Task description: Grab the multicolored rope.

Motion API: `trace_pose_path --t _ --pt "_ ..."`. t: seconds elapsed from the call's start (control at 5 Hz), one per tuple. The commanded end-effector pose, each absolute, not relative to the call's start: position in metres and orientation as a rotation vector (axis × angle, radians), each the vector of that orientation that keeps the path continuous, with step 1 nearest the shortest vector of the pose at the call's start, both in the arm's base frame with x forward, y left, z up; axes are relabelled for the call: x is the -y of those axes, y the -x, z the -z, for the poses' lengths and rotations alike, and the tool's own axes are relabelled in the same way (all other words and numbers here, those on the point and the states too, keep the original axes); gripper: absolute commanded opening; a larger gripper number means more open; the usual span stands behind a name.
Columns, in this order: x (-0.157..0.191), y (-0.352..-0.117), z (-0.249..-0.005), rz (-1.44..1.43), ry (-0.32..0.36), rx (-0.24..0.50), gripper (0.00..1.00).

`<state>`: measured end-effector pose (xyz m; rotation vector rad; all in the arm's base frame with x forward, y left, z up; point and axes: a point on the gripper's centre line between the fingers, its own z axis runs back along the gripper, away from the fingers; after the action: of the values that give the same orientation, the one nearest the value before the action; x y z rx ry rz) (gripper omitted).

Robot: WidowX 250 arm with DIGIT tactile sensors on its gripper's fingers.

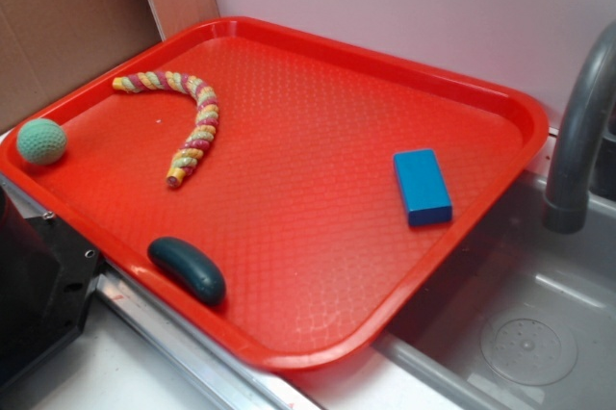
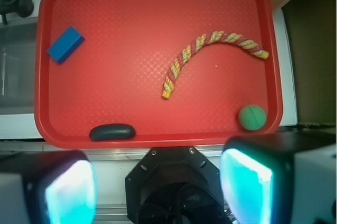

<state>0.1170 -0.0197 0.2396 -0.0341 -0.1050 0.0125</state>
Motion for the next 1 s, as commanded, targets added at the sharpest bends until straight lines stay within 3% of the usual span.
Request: trace_pose_path --t 0.0,0.2,0.4,0.6,0.8 --pt "0.02 -0.117 -0.24 -0.013 0.034 0.105 1.0" --pt "-0.001 -0.166 -0.19 -0.172 0.06 0.078 1.0" --pt "-0.017 -0.189 -0.151 -0.263 0.092 0.089 1.0" --pt "-0.036 -0.209 -0.128 -0.386 0.125 0.109 1.0" --pt "-0.063 -0.223 -0.09 -0.628 0.183 0.182 1.0"
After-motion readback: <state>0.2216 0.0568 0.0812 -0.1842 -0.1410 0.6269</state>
